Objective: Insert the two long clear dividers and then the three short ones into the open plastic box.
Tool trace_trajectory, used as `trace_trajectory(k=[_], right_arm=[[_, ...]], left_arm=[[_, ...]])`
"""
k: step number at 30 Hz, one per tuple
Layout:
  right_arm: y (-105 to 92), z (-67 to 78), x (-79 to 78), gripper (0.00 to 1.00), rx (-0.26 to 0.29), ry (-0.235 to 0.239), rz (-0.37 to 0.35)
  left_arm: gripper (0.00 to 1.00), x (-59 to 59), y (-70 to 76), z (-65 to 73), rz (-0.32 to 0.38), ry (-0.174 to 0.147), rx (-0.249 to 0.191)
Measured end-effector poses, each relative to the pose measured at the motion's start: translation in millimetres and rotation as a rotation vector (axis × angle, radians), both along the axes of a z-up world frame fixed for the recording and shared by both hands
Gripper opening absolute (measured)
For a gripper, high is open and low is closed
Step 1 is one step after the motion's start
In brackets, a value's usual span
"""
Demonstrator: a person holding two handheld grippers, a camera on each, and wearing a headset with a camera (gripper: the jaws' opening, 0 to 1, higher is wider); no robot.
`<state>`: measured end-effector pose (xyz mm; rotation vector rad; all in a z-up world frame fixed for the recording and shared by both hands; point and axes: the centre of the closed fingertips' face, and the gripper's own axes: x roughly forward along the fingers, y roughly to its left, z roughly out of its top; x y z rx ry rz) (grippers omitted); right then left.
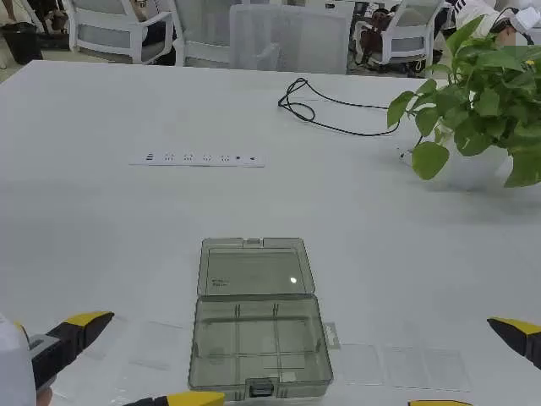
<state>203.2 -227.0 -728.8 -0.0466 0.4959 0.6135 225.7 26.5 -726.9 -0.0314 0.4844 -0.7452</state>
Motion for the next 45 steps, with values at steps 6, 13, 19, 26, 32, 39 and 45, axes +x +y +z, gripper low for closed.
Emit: trace_trajectory(k=[6, 13, 19, 26, 32, 39, 45], right_arm=[[0.6, -2.1, -1.2, 1.00, -0.015, 0.001, 0.011], [1.8, -1.2, -0.8, 1.00, -0.021, -0.004, 0.017], [9.1, 2.4, -0.1, 1.00, -0.026, -0.006, 0.027], [22.5, 5.9, 3.6, 1.00, -0.032, -0.017, 0.053], [26.7, 6.5, 0.8, 1.00, -0.038, -0.023, 0.071], [16.3, 5.6, -0.9, 1.00, -0.045, -0.016, 0.055], [4.1, 4.6, 2.0, 1.00, -0.058, -0.018, 0.042]], left_arm=[[1.00, -5.0, -3.2, 0.3, 0.002, 0.005, -0.006], [1.00, -4.7, -4.8, 2.6, 0.005, -0.001, -0.008], [1.00, -4.0, -1.6, 3.9, 0.022, -0.006, -0.011], [1.00, -5.8, 6.7, 6.9, 0.044, -0.013, -0.024], [1.00, -8.2, 12.1, 7.7, 0.061, -0.019, -0.016], [1.00, -6.6, 15.8, 3.9, 0.067, -0.011, -0.001], [1.00, -0.3, 18.7, 5.2, 0.080, -0.007, 0.009]])
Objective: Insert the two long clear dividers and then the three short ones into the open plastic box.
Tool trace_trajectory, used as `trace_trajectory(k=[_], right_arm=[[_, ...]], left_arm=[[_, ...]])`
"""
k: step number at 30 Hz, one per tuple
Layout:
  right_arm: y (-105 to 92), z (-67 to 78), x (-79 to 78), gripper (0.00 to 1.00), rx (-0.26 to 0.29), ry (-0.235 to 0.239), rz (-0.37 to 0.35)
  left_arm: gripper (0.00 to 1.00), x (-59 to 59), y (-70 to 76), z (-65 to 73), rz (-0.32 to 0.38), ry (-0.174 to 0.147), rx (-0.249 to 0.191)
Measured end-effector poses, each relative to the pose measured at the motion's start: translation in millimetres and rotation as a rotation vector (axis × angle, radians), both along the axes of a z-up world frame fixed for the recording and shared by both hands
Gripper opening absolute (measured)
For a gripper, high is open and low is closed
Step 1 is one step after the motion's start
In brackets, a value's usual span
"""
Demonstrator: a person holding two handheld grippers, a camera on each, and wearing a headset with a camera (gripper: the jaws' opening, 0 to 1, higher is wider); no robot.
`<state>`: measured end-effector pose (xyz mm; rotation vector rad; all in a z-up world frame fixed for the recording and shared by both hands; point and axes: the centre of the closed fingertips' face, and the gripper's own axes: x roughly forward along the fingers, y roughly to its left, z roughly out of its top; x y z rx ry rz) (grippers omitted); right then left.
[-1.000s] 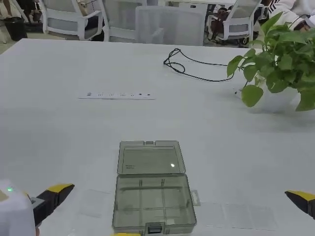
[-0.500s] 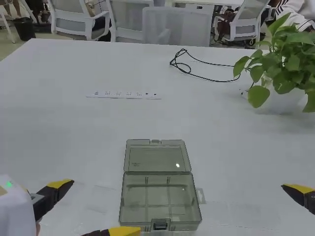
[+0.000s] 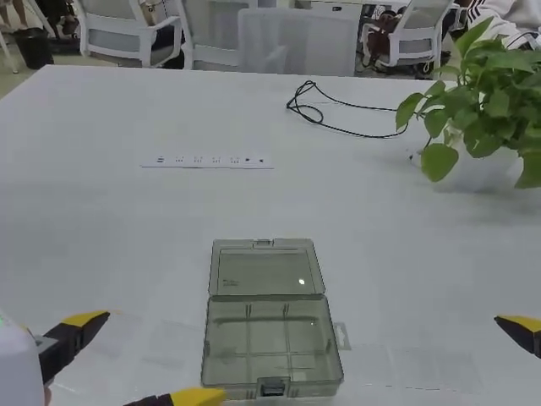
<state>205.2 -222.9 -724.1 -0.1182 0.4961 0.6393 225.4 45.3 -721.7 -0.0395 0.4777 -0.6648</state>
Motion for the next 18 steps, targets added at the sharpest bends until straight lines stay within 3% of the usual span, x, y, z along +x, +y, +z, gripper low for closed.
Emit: trace_trajectory(k=[18], right_arm=[[8.7, -5.4, 7.3, 1.00, -0.005, 0.011, 0.025]], left_arm=[[1.00, -1.6, 8.3, -17.8, 0.001, 0.062, 0.051]])
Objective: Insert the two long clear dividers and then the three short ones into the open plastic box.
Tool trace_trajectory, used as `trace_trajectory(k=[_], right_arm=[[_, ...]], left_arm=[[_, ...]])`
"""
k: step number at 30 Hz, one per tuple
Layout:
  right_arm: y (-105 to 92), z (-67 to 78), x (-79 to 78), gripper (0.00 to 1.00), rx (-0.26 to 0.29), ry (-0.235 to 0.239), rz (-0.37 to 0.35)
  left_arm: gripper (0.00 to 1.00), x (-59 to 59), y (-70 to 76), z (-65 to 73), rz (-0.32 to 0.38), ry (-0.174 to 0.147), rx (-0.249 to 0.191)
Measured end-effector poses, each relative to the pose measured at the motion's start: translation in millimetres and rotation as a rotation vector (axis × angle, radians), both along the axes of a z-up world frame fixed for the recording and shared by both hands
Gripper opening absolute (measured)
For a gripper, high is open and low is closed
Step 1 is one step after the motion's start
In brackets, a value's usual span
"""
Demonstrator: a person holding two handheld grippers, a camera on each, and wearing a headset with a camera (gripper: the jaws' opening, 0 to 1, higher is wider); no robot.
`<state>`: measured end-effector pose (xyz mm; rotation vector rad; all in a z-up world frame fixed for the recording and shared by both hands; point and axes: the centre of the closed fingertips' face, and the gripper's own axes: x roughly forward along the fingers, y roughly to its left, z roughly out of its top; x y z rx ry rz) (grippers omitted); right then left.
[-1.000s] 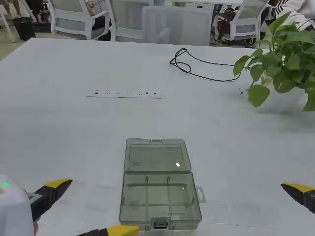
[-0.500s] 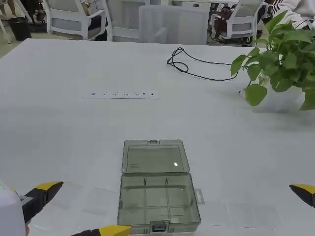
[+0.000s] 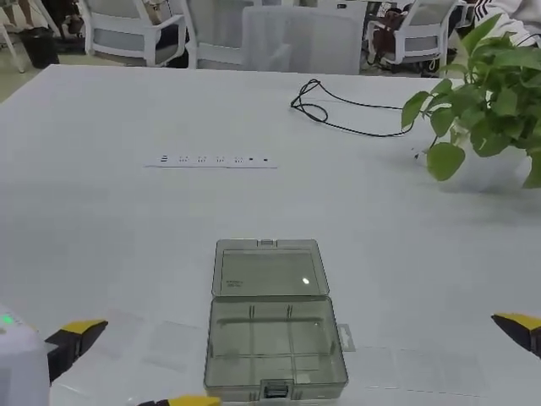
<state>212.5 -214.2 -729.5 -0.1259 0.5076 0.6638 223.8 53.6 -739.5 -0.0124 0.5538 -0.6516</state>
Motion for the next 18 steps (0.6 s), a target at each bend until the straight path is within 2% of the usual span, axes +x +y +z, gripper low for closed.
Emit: trace_trajectory(k=[5, 12, 17, 18], right_arm=[[3.3, -2.4, -0.7, 1.00, 0.001, 0.008, 0.004], [8.0, -2.0, -1.2, 1.00, 0.010, 0.012, 0.019], [9.0, -3.2, -2.9, 1.00, 0.009, 0.014, 0.022], [9.0, -3.2, -3.3, 1.00, 0.016, 0.014, 0.020]], left_arm=[[0.99, -0.7, 0.2, -2.9, 0.007, 0.011, -0.009], [0.97, -3.9, 4.6, -9.9, 0.011, 0.037, 0.005], [0.94, -3.2, 9.5, -14.1, 0.012, 0.050, 0.035], [0.94, -2.7, 11.2, -16.8, 0.018, 0.064, 0.042]])
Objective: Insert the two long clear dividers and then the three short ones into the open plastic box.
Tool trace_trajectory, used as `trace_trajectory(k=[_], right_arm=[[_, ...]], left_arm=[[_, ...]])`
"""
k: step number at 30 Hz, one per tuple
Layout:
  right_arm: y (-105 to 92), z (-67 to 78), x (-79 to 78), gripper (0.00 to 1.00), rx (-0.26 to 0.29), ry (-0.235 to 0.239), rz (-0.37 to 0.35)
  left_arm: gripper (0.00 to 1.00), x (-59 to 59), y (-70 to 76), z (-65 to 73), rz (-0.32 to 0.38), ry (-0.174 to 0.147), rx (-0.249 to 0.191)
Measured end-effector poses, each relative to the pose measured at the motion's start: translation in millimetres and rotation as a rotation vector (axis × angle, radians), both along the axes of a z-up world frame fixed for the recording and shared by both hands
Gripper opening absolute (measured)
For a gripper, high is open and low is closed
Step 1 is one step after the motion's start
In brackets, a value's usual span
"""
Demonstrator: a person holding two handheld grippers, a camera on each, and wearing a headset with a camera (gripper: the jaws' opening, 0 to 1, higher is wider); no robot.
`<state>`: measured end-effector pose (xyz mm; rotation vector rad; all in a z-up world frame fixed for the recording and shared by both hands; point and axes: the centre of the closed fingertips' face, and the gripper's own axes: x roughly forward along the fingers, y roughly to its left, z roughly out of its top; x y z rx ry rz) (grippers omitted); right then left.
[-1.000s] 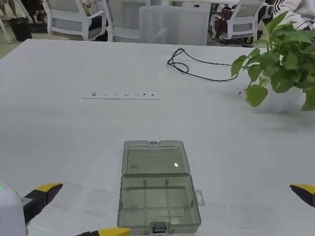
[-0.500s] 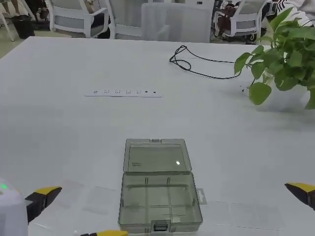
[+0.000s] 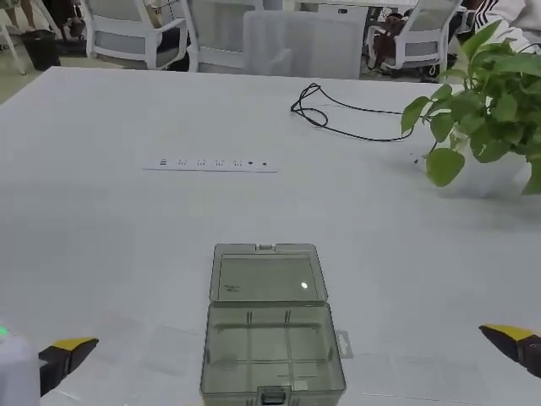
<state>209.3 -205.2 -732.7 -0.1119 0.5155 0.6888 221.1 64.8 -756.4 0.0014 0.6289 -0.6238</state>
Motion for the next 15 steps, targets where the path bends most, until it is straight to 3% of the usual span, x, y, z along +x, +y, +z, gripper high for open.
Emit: trace_trajectory(k=[15], right_arm=[[-4.1, -2.8, -4.2, 1.00, 0.006, 0.003, -0.008]], left_arm=[[0.86, 3.3, 3.9, -18.5, 0.003, 0.090, 0.043]])
